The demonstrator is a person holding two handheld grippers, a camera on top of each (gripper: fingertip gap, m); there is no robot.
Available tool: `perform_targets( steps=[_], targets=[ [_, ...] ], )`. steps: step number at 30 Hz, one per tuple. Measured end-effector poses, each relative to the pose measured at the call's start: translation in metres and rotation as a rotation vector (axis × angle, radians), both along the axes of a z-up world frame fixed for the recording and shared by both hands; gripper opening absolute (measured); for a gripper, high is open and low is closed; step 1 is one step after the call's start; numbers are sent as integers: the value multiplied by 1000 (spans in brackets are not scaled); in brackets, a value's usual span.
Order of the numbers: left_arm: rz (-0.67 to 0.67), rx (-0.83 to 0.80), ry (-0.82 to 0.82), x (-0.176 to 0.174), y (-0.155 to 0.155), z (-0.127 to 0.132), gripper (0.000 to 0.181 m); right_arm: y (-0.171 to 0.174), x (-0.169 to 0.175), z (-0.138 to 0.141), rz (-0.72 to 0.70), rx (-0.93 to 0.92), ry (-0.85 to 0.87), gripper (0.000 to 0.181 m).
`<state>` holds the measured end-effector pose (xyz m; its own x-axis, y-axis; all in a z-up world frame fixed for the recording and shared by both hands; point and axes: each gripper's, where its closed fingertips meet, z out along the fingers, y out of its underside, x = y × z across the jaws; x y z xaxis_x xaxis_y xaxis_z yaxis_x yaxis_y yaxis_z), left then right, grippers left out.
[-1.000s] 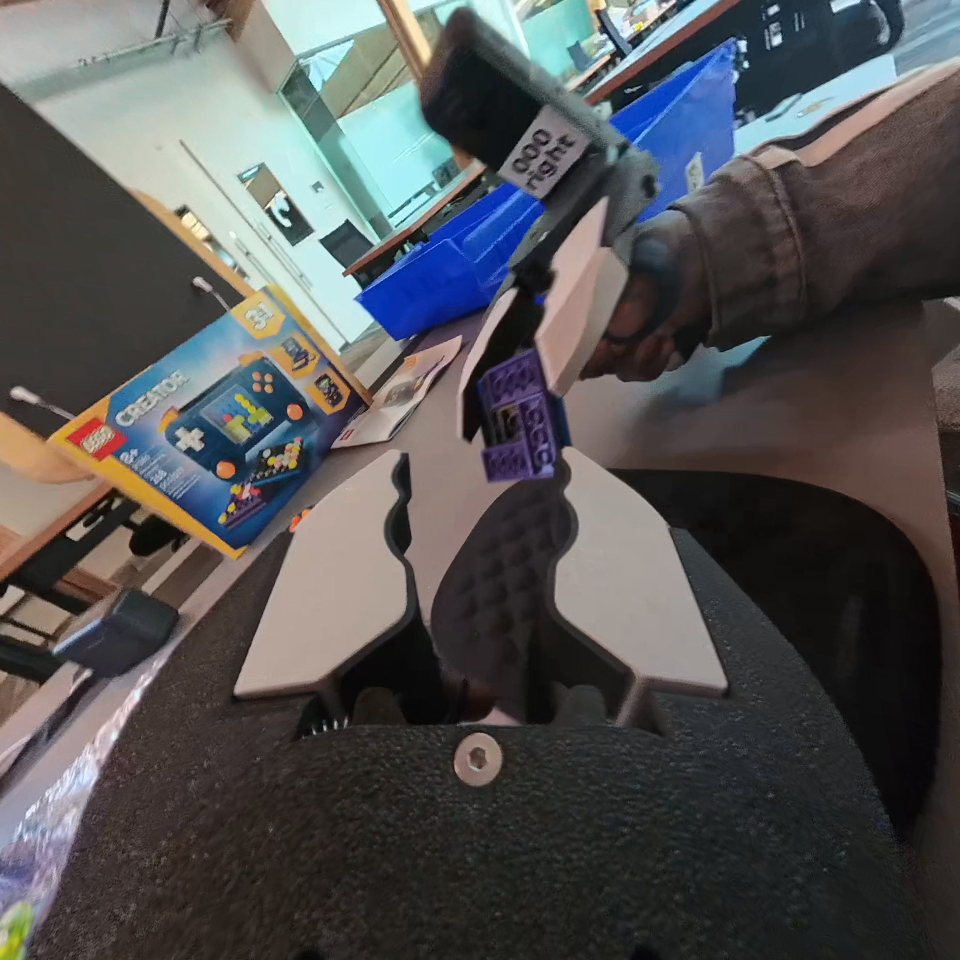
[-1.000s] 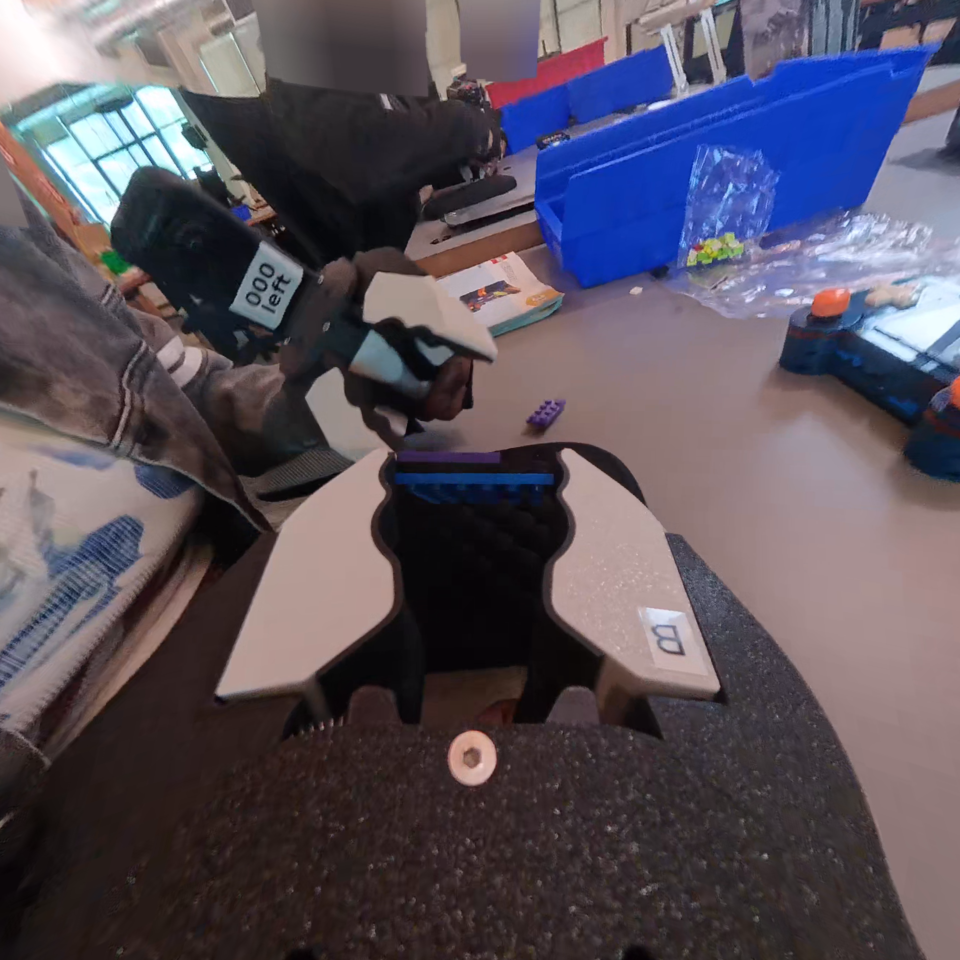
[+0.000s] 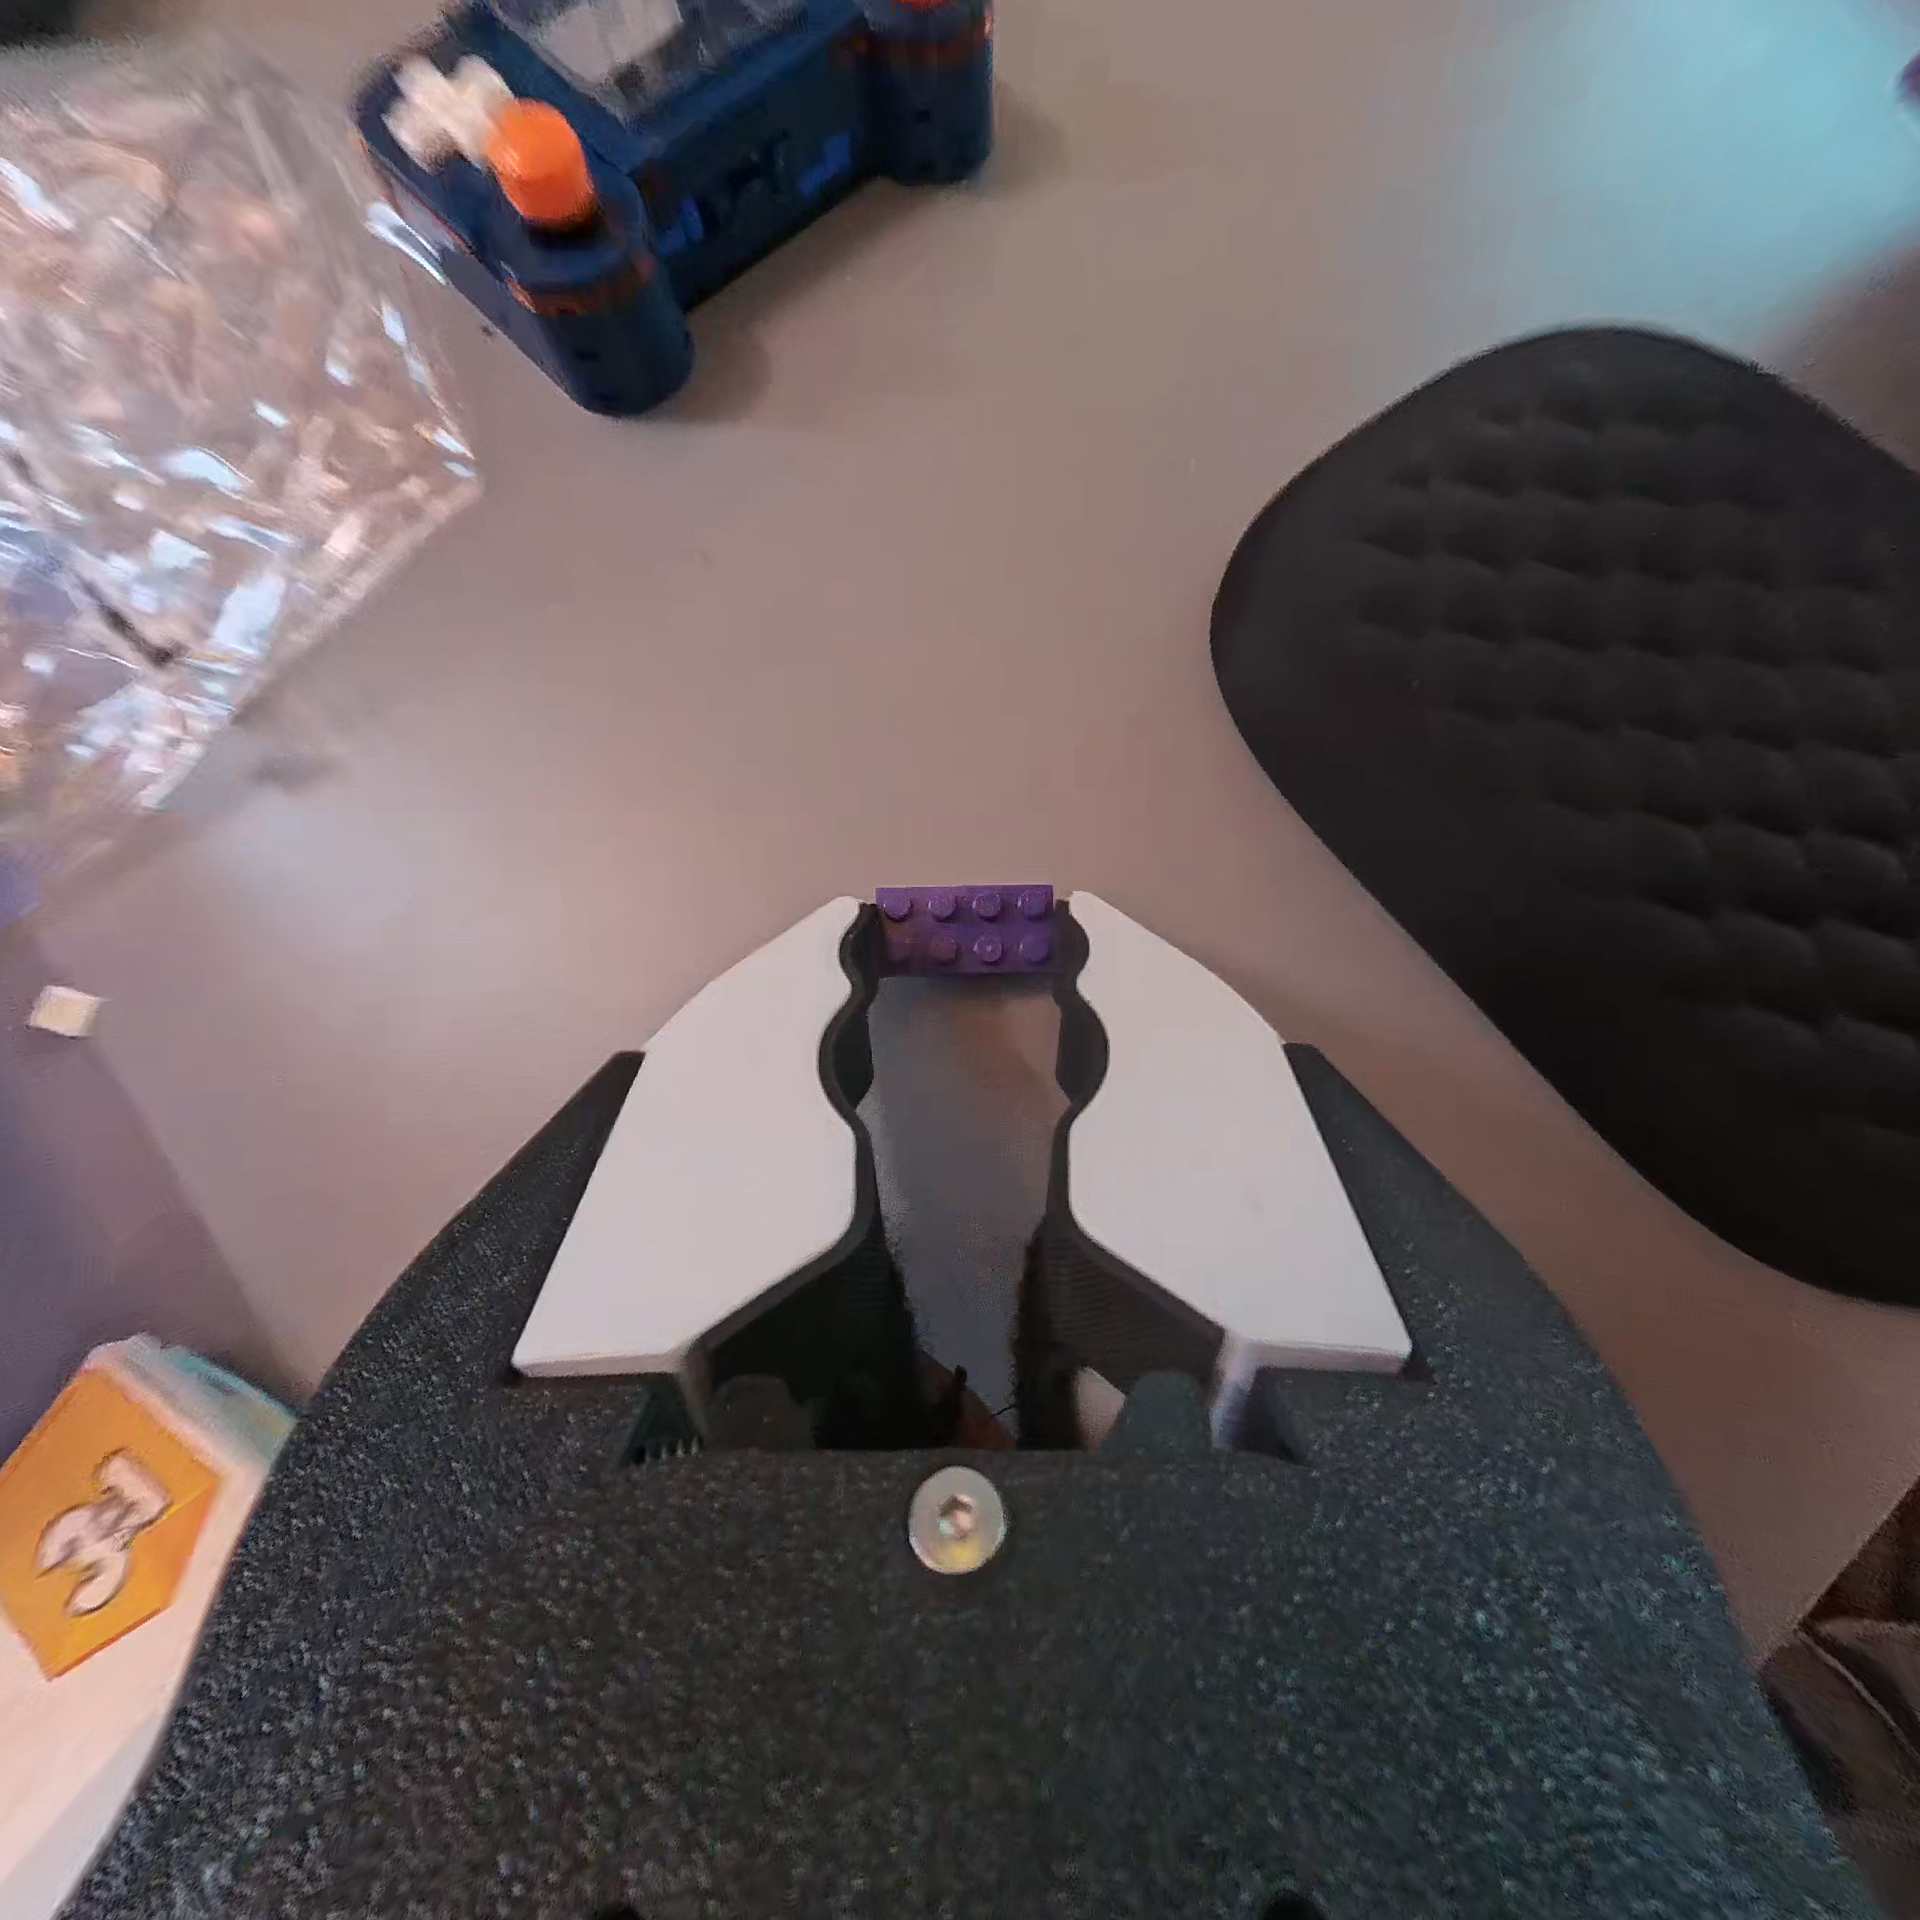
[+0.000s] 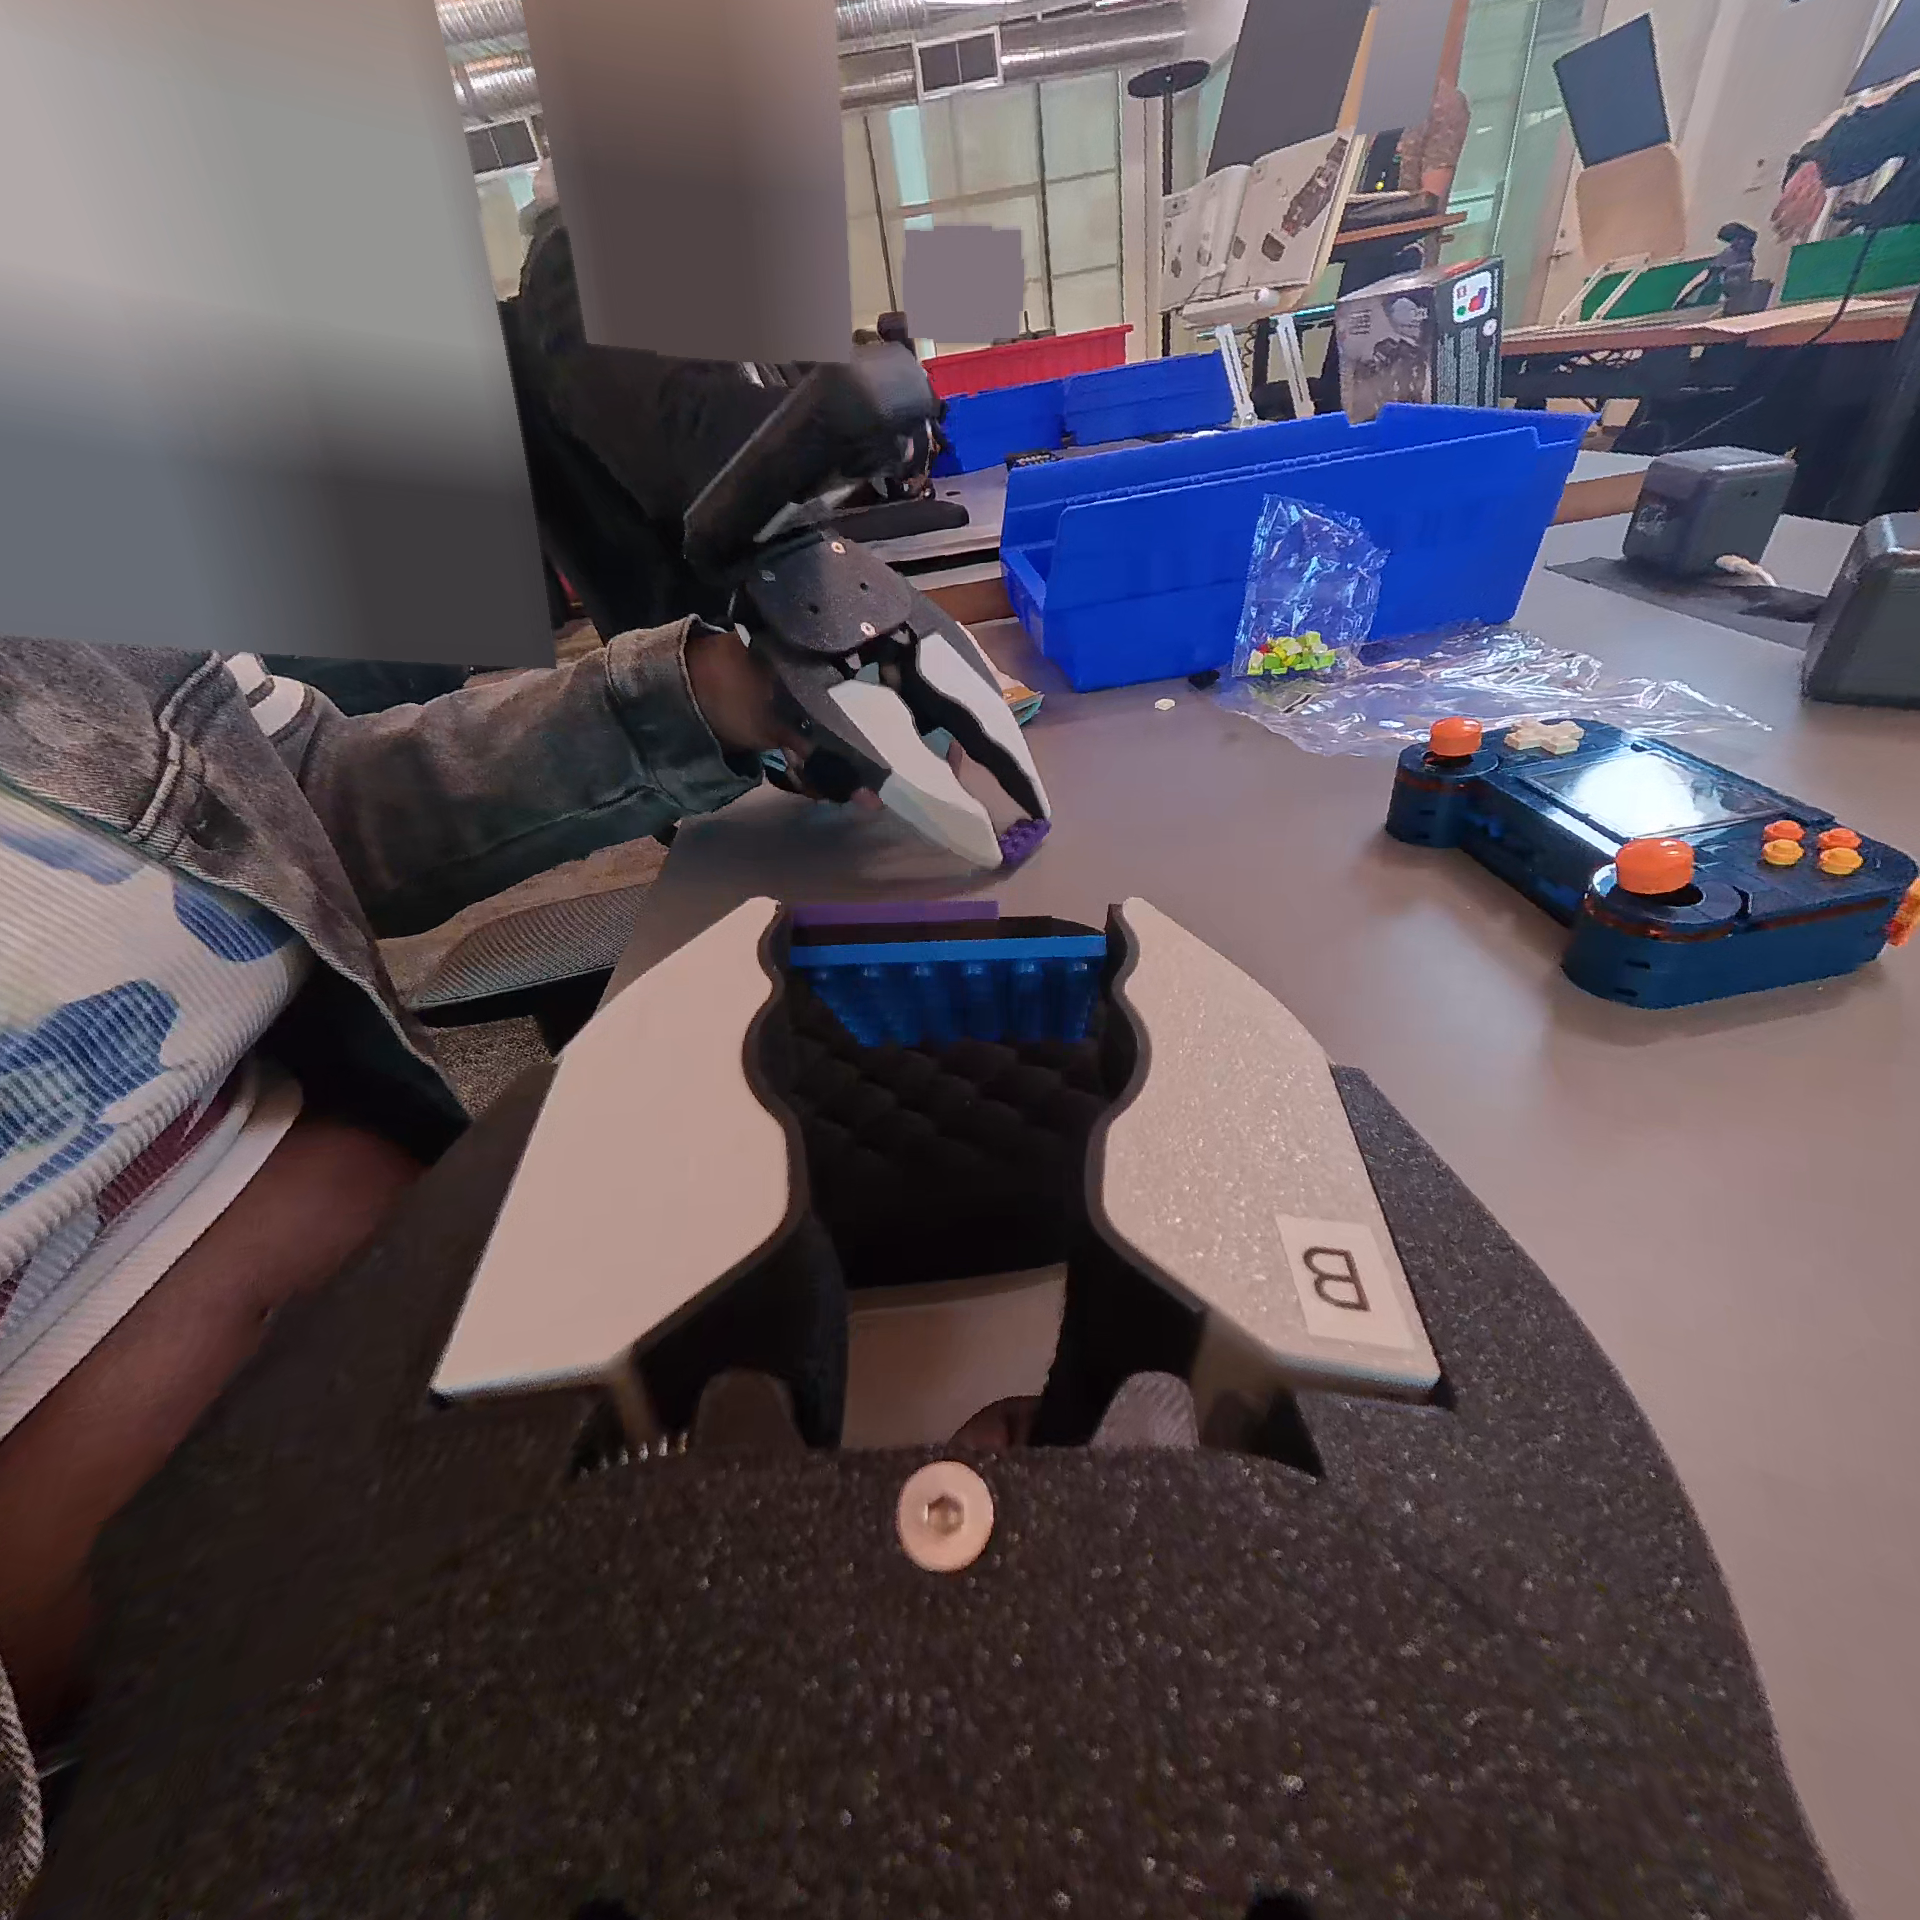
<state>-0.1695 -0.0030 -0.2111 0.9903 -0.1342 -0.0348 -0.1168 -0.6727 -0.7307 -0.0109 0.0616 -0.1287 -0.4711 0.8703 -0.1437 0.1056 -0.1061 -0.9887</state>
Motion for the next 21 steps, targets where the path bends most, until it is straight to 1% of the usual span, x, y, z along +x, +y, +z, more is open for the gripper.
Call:
perform_targets(
  steps=[1,3,6,8,9,10,11,13,14,15,17,21],
  targets=[
    [17,44,13,-5,0,10,31,0,0,0,0,1,1,57],
    [102,154,88,-30,-3,44,31,0,0,1,-1,-3,5,57],
    [315,298,247,-97,-23,111,31,-2,0,0,7,-2,1,57],
    [427,340,288,-140,-38,144,31,-4,0,-1,15,6,-6,57],
    [472,349,306,-162,-43,155,31,-5,0,-2,17,11,-10,57],
    [499,339,297,-182,-46,160,31,-6,-1,-3,18,15,-12,57],
    [515,313,256,-197,-46,158,31,-6,-1,-3,17,19,-11,57],
    [478,244,121,-212,-38,147,31,-6,0,-1,15,18,-5,57],
    [486,231,74,-220,-36,144,42,-5,0,-1,12,16,-2,57],
    [504,230,53,-227,-34,143,56,-5,1,0,9,14,1,57],
    [529,256,59,-234,-35,148,63,-3,1,1,2,9,7,57],
    [572,324,131,-239,-38,161,66,-2,1,1,0,2,6,57]
  ],
)
